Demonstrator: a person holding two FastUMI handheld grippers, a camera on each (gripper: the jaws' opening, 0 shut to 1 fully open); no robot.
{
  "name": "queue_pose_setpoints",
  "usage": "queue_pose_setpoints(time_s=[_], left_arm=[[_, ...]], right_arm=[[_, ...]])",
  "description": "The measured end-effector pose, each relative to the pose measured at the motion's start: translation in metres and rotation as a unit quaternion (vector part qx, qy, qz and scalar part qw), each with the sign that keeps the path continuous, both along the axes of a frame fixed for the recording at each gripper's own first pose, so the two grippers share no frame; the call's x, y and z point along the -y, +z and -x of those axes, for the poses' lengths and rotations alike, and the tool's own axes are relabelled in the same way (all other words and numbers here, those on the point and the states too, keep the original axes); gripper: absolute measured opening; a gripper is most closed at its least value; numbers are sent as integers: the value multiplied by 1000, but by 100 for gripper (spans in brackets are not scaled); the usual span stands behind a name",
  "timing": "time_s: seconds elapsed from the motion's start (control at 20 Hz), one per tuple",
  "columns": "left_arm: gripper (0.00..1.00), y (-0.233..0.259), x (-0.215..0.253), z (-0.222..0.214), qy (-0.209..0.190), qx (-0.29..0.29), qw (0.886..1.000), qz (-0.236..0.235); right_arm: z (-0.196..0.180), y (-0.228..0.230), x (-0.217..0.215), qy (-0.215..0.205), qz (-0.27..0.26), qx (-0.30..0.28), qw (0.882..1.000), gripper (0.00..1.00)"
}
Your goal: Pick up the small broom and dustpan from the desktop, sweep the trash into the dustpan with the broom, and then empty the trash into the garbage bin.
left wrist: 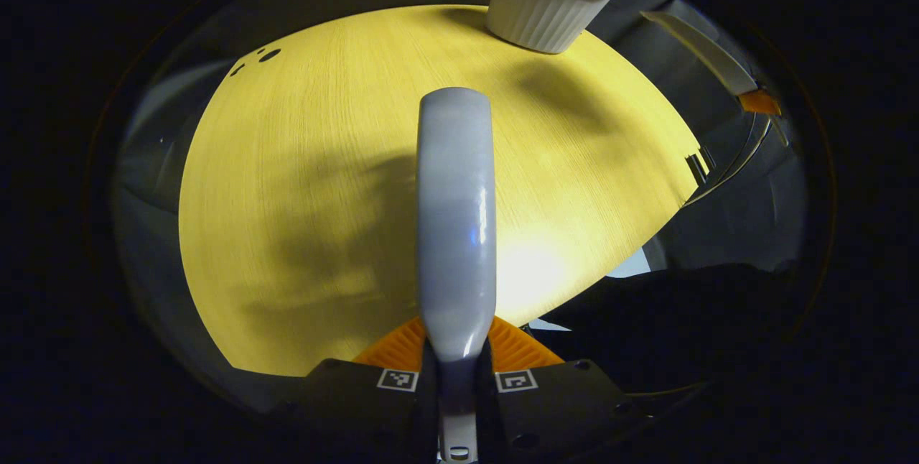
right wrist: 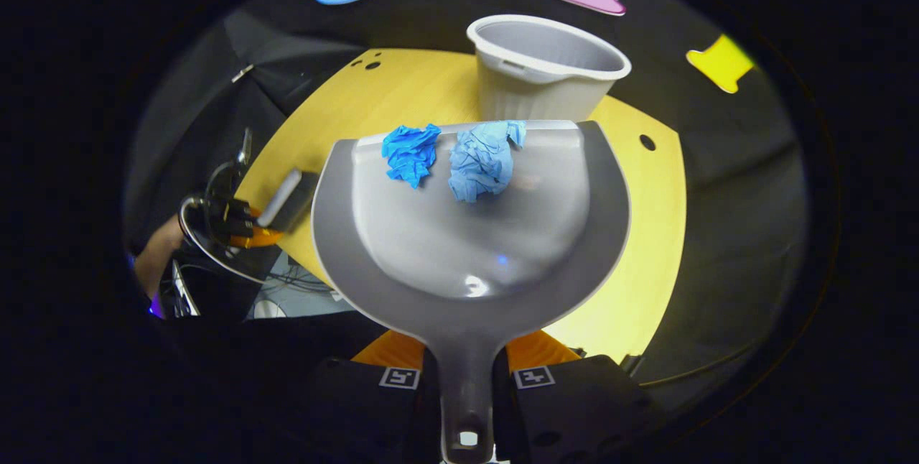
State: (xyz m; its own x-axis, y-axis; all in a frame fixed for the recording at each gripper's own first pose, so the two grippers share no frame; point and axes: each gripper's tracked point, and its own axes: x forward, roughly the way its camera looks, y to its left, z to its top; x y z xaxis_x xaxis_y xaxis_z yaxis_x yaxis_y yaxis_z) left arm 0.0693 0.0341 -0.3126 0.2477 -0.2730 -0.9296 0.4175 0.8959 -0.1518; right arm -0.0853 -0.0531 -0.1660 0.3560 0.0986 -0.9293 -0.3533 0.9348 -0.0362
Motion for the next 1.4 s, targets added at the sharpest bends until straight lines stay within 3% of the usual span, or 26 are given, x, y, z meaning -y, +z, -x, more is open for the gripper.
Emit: queue_pose_setpoints(time_s=[0.4, 0.7, 0.9, 1.1, 1.3, 1.4], left_arm=[[28, 1, 2, -3, 21, 15, 999, -18], [24, 9, 13, -16, 57, 35, 998, -1], [25, 15, 26, -30, 93, 34, 995, 22], [25, 15, 38, -32, 117, 27, 992, 35], [28, 9, 41, -32, 127, 13, 991, 32], [24, 10, 44, -34, 136, 13, 990, 33]], right_arm=[[-91, 67, 17, -17, -1, 76, 997, 33], [-184, 69, 25, -21, 30, 127, 991, 32], [-228, 58, 22, -70, 1, 147, 987, 33], [-263, 45, 39, -78, 64, 194, 976, 33], [-285, 38, 44, -51, 135, 254, 956, 33], [-291, 39, 44, -34, 174, 282, 943, 33]])
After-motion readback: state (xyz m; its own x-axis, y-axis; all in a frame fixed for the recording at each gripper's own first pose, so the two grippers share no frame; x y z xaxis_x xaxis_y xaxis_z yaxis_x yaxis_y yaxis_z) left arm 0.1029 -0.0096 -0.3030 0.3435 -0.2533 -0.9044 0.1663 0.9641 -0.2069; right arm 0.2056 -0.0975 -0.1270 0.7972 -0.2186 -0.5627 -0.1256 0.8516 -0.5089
